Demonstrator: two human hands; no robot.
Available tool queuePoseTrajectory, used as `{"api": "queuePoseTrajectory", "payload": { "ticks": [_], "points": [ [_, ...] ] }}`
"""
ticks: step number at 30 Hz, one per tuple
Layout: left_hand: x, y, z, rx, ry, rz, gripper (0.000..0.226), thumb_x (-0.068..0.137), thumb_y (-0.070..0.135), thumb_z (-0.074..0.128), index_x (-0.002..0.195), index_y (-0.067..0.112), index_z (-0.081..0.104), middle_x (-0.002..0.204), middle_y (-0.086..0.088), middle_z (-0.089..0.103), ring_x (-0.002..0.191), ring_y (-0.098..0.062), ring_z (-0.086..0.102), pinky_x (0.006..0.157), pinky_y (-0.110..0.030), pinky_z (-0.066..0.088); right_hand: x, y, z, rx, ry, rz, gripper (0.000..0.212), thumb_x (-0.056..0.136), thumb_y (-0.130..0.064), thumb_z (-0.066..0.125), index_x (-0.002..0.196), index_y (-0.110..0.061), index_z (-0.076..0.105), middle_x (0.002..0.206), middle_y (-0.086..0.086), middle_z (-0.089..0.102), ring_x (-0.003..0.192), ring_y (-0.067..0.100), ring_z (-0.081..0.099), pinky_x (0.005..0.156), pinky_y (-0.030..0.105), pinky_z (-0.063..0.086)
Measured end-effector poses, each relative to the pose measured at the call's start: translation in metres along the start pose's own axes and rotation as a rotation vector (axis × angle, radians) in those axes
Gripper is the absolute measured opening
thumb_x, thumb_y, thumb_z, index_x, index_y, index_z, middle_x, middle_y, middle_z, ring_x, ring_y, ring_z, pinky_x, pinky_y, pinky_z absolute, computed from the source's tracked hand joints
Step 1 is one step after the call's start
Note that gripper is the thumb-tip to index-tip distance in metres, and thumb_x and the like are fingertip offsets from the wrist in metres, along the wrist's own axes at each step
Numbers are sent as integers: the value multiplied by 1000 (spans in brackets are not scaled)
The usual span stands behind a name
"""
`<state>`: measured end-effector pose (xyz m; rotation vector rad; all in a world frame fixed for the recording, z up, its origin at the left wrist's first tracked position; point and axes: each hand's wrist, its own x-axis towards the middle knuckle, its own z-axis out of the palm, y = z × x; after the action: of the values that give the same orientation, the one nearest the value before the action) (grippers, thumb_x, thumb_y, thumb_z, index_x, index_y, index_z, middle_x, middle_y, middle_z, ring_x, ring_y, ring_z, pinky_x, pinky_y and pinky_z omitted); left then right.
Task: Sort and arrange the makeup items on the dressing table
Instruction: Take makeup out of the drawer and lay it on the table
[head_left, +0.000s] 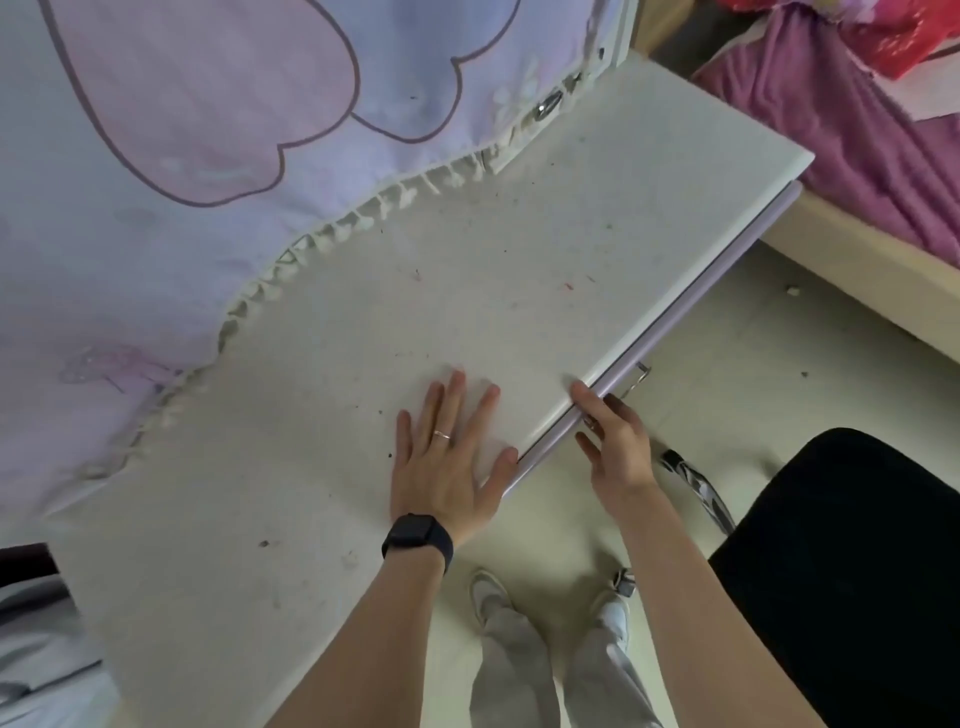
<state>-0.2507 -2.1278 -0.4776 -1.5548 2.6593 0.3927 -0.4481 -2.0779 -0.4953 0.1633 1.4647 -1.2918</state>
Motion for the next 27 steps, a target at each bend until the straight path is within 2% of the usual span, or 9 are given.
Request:
{"api": "queuePoseTrajectory", "payload": {
  "ticks": [3,6,9,16,19,21,23,25,27],
  "points": [
    [1,0,0,-16,-4,2,68,94,67,25,154,50,0,165,14,-13,154,-16,-5,123,-50,3,5,-4,-6,-65,-33,6,106,46,-53,94,136,-11,56,125,-3,67,117,13,61,97,31,47],
    [0,-1,-1,-13,-3,-3,67,94,66,27,153,51,0,165,15,-13,153,-14,-7,123,-49,2,9,-7,-14,-181,-29,-8,105,46,-58,91,130,-6,56,109,1,60,103,18,60,87,31,48],
    [-1,0,-1,-6,-6,-2,68,94,66,28,154,50,1,165,14,-13,153,-15,-6,123,-50,3,9,-5,-21,-234,-12,-12,105,47,-58,87,130,-3,54,107,4,57,100,20,59,84,32,49],
    [0,0,-2,21,-20,-7,68,93,67,25,154,50,0,166,13,-10,154,-17,-2,123,-49,3,-7,1,-56,-265,53,24,103,49,-53,82,131,1,51,113,10,57,117,29,60,80,35,54],
    [1,1,-3,38,-16,-13,68,93,68,24,153,51,0,166,13,-10,154,-17,-2,123,-48,2,-17,-2,-58,-344,70,61,113,53,-58,83,145,-10,39,127,6,58,114,19,60,85,42,60],
    [0,1,-3,39,-20,-14,68,93,68,24,153,51,-1,166,13,-11,153,-17,-3,123,-48,1,-22,-3,-54,-393,60,70,118,66,-59,82,157,-30,12,135,4,54,115,22,60,83,48,61],
    [-1,1,-3,47,-16,-20,68,93,67,24,153,50,-1,166,13,-11,153,-16,-4,123,-48,1,-22,-4,-44,-441,57,75,118,78,-57,78,154,-46,-12,128,2,58,106,24,67,75,48,63],
    [-1,3,-4,52,-19,-23,68,93,67,24,153,51,-3,166,13,-11,153,-16,-4,123,-48,1,-18,-5,-34,-512,89,101,115,87,-47,70,151,-44,-24,99,6,68,76,21,74,70,46,64],
    [-1,3,-5,62,-33,-27,67,93,68,21,152,52,-7,165,13,-13,153,-16,-6,123,-48,0,-15,-6,-28,-535,117,110,107,91,-30,60,151,-41,-28,83,7,68,54,17,72,70,45,64]
  ]
}}
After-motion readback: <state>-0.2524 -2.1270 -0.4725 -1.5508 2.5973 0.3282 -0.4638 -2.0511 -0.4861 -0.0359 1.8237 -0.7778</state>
